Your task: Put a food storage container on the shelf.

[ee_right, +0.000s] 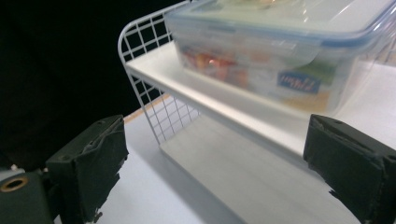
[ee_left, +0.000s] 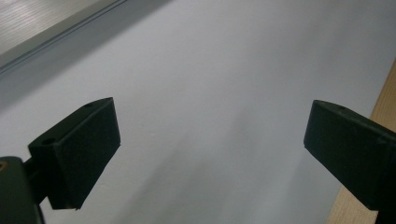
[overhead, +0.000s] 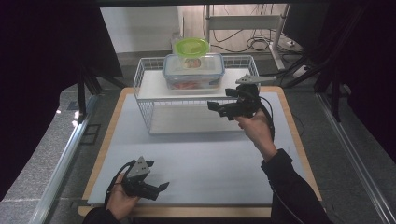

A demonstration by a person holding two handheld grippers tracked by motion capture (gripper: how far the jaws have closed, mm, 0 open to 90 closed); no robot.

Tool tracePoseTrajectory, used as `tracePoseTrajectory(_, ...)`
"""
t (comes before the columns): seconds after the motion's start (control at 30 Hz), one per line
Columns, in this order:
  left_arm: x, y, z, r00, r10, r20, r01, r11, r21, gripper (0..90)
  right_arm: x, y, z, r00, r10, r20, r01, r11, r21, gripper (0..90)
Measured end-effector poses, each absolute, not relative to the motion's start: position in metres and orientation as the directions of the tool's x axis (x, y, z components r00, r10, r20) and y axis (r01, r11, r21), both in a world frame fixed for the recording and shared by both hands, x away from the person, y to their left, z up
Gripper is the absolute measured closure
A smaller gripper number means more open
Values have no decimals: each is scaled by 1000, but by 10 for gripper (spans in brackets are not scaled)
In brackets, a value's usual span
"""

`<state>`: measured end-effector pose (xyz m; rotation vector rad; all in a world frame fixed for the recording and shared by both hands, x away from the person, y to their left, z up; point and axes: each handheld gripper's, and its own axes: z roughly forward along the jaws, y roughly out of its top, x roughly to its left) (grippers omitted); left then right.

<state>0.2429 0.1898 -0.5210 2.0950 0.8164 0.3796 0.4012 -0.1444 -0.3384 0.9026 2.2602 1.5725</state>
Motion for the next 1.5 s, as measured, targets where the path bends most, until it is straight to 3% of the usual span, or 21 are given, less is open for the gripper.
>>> tracePoseTrajectory(0.3, 243, 189, -521, 741, 671, -13, 413, -441, 797, 28, 384, -142, -369, -798, 596, 87, 324, 303, 897, 36)
tracePoseTrajectory(0.77, 243, 190, -522, 739, 674, -7, 413, -445, 795, 19, 370, -156, -413, -796, 599, 83, 350, 344, 871, 0)
tracePoseTrajectory(1.5, 242, 188, -523, 749, 663, 15, 401, -471, 786, 18, 321, -184, -455, -788, 615, 18, 340, 411, 846, 0)
